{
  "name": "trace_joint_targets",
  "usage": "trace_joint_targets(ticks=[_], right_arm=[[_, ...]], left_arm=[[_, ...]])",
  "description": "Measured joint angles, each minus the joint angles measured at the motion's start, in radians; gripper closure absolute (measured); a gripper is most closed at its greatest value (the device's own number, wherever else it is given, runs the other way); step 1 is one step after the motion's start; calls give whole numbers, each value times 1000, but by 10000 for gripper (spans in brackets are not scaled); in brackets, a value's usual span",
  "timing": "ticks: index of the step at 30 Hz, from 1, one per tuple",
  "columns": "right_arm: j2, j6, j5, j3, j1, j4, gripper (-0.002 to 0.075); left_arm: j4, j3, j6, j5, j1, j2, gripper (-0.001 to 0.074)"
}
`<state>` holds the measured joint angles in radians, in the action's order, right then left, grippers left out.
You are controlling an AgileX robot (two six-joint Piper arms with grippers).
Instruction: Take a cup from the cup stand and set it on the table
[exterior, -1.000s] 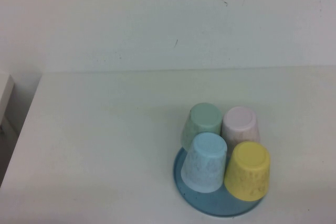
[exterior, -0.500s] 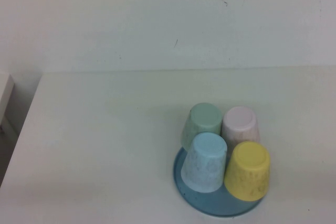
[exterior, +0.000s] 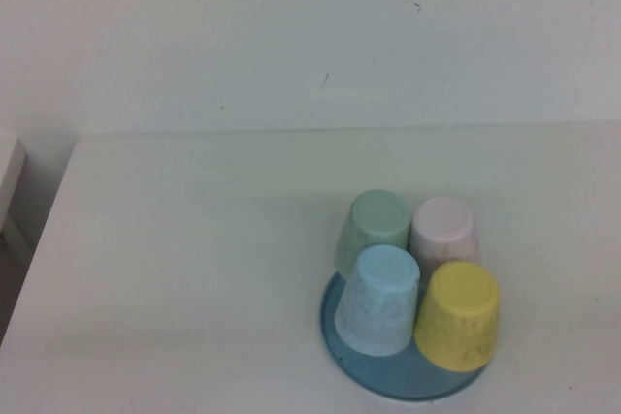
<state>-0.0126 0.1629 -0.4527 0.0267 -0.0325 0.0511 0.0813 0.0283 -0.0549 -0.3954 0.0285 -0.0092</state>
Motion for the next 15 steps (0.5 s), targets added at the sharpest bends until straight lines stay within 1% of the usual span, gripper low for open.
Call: trace_joint_targets(ticks=[3, 5, 8, 11, 15], right_arm=[[0, -31, 1, 0, 0, -3, 729], [0, -40, 52, -5, 0, -6, 729], [0, -46, 210, -66, 0, -7, 729], [0, -46, 396, -173, 0, -7, 729], [3, -46, 661, -311, 0, -8, 729]], left_arm=[[16, 0, -56, -4, 0, 0, 737], [29, 0, -108, -5, 0, 0, 737], [31, 0, -150, -6, 0, 0, 737], [8, -3, -161, 22, 0, 0, 737], [-32, -90, -161, 207, 0, 0, 737]])
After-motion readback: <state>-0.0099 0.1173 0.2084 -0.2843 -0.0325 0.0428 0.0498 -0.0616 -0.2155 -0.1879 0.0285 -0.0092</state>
